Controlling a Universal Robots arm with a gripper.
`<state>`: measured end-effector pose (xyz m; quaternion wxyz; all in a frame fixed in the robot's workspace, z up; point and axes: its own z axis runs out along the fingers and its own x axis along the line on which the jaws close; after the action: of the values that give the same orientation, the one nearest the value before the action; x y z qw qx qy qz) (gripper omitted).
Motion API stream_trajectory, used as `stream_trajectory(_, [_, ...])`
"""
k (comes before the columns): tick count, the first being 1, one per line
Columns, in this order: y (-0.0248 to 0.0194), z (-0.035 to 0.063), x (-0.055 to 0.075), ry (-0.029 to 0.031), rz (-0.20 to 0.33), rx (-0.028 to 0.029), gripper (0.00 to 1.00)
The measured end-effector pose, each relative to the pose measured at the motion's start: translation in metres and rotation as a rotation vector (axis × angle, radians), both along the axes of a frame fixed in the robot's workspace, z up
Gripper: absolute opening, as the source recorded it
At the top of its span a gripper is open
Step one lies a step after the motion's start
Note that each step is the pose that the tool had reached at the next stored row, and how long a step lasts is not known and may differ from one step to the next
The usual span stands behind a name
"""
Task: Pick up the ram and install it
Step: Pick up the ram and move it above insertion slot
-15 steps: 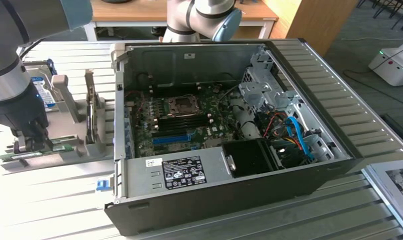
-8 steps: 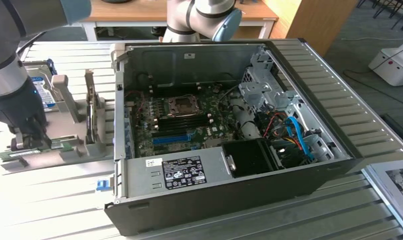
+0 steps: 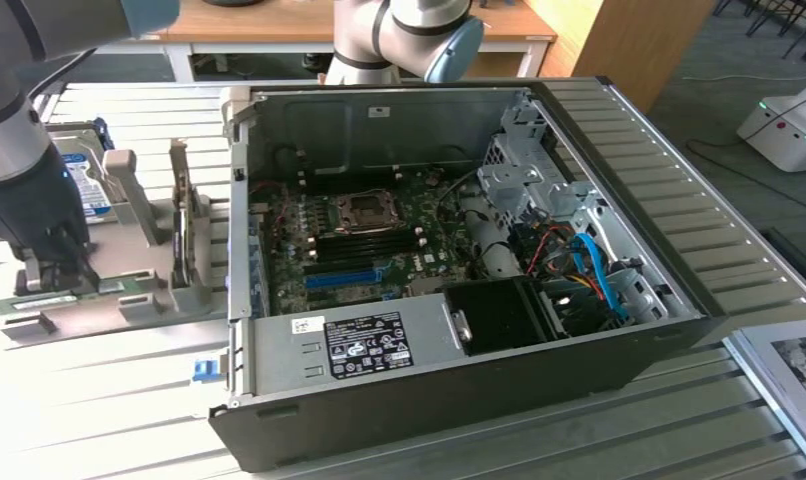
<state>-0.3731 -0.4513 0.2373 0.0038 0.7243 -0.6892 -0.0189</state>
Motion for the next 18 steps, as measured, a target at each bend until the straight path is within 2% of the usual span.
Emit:
stream_trajectory(10, [0.0, 0.0064, 0.0, -0.0001, 0.0, 0.0, 0.12])
stream_trajectory(18, [0.0, 0.0157, 0.0, -0.0001, -0.001, -0.0001, 0.12])
